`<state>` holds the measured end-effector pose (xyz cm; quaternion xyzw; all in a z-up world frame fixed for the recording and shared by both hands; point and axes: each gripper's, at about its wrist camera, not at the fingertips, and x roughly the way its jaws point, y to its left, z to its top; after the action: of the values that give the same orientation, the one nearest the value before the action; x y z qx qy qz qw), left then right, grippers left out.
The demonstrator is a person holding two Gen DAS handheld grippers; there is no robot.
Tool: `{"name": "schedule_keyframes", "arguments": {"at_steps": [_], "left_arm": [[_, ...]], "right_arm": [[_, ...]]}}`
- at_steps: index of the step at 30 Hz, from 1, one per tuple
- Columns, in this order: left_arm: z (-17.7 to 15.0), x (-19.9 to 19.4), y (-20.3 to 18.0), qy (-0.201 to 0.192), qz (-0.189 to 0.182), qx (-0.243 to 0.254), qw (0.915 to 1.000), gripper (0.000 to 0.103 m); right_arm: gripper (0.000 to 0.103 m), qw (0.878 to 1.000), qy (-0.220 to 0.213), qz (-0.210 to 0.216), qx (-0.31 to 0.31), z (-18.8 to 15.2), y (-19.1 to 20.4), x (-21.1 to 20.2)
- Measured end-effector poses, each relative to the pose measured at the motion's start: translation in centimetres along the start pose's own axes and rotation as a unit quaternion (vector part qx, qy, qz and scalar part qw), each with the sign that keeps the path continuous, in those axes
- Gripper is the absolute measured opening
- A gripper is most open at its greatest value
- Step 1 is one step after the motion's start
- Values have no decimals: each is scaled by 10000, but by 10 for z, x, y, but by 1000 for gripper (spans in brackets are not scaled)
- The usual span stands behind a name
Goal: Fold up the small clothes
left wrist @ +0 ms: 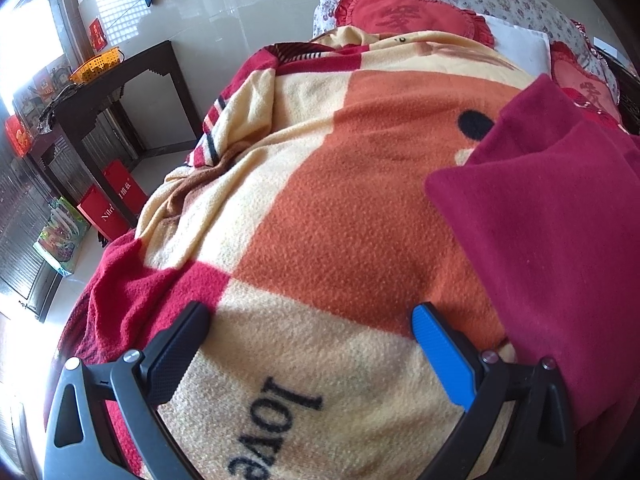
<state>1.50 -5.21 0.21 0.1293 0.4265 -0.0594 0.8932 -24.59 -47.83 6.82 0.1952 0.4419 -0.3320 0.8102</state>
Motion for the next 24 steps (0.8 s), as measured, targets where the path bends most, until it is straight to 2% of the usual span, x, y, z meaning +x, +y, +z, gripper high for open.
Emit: {"name": "schedule_keyframes", "arguments": {"at_steps": [6, 7, 11, 15, 17, 19, 24], "left_arm": [[-3, -2, -1, -67, 17, -6, 10000, 103], [-2, -2, -1, -74, 24, -1, 10000, 103], [-5, -3, -2, -182, 54, 12, 9998, 103], [-6, -3, -3, -207, 78, 22, 9998, 103], [-6, -3, -3, -210, 80, 22, 9997, 103], [-7, -3, -3, -210, 81, 23, 9997, 103], [-7, -3, -3, -212, 85, 23, 9997, 103]], "right_arm": [[65, 9971, 376, -185, 633, 1, -30, 34], [65, 9969, 306, -201, 703, 0, -32, 33], [65, 9980, 96, -391, 491, -4, -37, 35], [65, 9970, 15, -771, 104, -7, -59, 62], [73, 9988, -151, -447, 99, -11, -70, 71], [75, 9986, -288, -422, 113, -15, -72, 73], [78, 9987, -290, -369, 193, -18, -69, 72]]}}
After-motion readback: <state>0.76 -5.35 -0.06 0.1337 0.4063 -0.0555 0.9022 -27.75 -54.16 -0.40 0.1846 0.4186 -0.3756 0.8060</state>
